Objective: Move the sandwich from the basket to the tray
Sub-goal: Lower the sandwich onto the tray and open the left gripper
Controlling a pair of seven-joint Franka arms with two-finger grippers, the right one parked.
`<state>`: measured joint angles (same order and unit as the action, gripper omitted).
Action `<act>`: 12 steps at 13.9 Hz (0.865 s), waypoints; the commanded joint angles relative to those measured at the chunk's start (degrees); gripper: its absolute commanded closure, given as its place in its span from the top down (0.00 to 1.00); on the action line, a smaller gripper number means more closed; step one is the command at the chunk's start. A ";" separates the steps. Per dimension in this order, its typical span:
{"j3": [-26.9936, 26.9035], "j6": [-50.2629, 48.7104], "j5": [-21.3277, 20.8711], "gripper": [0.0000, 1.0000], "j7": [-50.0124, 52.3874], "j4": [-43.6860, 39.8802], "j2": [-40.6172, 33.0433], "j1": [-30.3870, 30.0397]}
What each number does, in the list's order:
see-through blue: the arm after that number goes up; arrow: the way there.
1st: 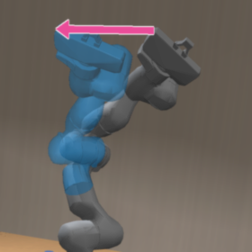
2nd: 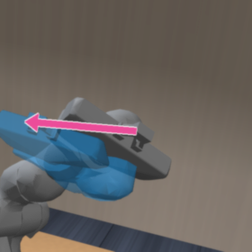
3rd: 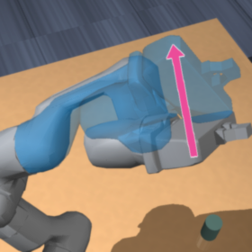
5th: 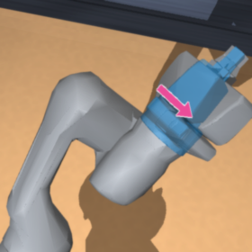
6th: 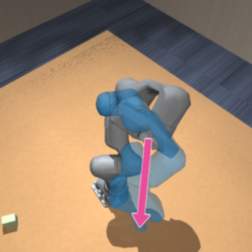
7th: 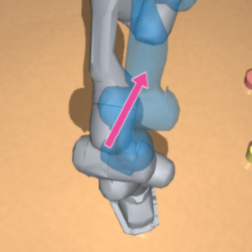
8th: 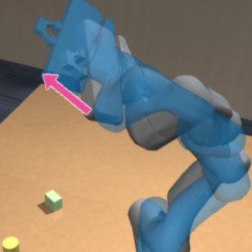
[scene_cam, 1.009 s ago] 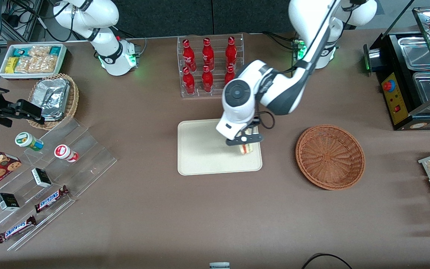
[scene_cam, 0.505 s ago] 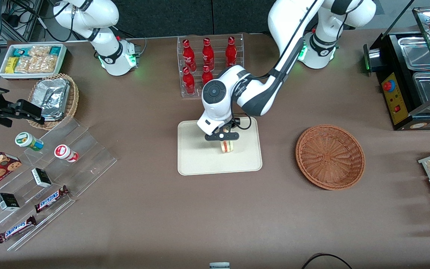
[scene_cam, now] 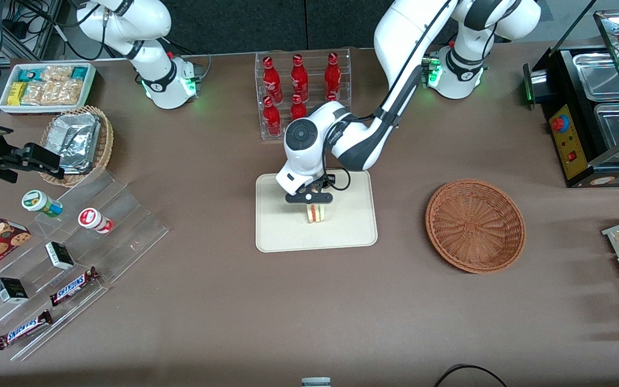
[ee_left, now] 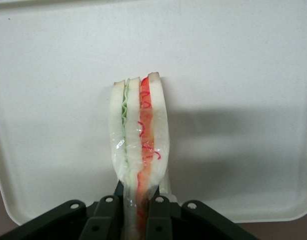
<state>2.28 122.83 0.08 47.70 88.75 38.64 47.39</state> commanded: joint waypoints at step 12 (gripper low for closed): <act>-1.23 -5.65 -0.61 1.00 1.08 -2.70 -4.26 0.16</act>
<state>1.53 121.32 -0.50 47.76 86.52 38.28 47.29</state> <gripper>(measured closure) 0.013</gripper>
